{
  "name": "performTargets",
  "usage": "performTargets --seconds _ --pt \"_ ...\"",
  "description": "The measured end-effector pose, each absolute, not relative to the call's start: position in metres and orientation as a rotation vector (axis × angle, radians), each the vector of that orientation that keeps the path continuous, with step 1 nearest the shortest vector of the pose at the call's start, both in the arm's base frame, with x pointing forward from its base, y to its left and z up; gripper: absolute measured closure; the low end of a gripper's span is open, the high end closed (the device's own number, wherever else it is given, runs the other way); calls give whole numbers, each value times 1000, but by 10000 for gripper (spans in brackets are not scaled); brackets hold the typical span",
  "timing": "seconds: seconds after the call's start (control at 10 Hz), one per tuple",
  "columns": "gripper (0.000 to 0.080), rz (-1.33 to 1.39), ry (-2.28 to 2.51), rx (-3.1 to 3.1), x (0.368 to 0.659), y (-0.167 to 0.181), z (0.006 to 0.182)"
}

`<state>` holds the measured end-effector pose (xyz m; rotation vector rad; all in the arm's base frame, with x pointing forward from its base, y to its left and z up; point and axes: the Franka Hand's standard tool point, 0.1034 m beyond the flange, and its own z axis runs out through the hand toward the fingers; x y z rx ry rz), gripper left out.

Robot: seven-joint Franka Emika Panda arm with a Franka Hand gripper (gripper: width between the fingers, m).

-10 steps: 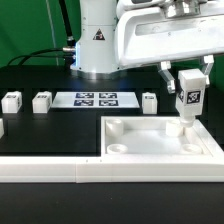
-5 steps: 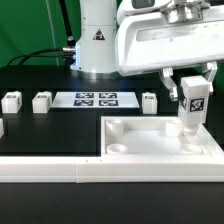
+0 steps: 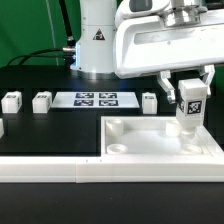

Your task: Assemble square table

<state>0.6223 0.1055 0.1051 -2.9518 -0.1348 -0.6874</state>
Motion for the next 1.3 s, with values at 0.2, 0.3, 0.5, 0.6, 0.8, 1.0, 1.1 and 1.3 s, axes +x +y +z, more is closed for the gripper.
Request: performTargets --seconds 0.2,0.3,0.5,0.6,0.8,1.0,1.1,1.3 --pt "509 -681 -140 -2952 622 108 100" --pt "509 -680 -145 -2950 623 111 99" --pt "509 -671 -147 -2952 621 112 95" --pt "509 -666 -145 -2954 620 111 93" --pt "509 -668 -141 -2956 620 109 88" --pt "509 -674 -144 -2953 622 111 87" --pt "509 -677 -144 -2953 622 111 87" --pt "509 -671 -142 -2955 620 111 79"
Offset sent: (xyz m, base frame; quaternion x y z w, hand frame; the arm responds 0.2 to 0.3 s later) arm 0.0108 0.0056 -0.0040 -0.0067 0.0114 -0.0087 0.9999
